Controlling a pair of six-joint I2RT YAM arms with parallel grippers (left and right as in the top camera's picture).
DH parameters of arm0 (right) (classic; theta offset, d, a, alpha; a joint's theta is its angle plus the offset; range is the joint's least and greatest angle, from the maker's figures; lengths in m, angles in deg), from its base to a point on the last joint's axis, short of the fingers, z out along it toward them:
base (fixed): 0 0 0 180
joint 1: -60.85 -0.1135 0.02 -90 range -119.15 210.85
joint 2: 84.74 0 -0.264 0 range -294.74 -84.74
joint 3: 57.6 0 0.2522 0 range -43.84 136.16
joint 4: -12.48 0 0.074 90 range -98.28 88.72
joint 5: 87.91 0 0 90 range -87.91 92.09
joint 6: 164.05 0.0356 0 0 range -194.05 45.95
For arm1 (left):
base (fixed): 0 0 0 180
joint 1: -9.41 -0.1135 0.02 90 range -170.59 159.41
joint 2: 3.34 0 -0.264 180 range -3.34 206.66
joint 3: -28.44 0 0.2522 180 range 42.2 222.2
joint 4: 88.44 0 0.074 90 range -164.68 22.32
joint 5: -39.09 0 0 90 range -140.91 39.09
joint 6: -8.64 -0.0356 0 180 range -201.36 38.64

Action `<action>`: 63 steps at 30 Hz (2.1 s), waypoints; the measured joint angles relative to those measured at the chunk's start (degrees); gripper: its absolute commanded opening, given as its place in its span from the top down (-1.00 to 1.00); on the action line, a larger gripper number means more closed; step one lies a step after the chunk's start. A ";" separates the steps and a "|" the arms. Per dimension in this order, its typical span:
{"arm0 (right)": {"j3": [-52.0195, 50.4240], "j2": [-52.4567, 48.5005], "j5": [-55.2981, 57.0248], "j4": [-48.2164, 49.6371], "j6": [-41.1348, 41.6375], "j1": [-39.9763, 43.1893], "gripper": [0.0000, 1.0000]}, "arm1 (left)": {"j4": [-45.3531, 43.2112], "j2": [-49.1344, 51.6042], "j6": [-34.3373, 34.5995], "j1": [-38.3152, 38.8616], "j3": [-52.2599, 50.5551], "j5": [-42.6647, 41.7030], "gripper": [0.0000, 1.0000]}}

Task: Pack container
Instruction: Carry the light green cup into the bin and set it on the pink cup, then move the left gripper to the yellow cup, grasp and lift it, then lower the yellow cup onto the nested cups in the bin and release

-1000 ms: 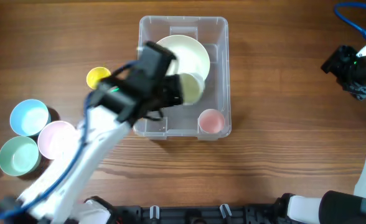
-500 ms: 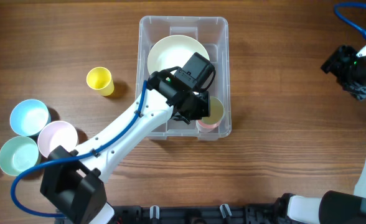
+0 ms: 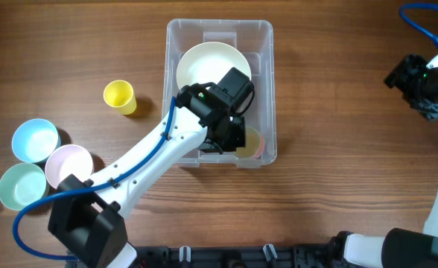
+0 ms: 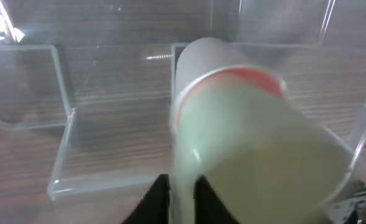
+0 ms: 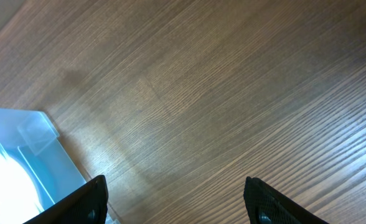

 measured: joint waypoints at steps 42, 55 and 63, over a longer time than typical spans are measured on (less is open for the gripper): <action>0.00 0.00 0.00 -0.20 -0.42 0.00 -0.43 | -3.13 18.69 -9.73 -47.87 6.47 9.79 0.92; 0.00 0.00 -0.02 -0.17 -0.42 0.00 -0.42 | 2.08 -0.28 -10.12 -42.01 6.27 7.89 0.93; 0.00 0.00 -0.02 -0.20 -0.44 0.00 -0.43 | 2.10 -19.47 -5.90 -17.46 7.78 6.69 0.93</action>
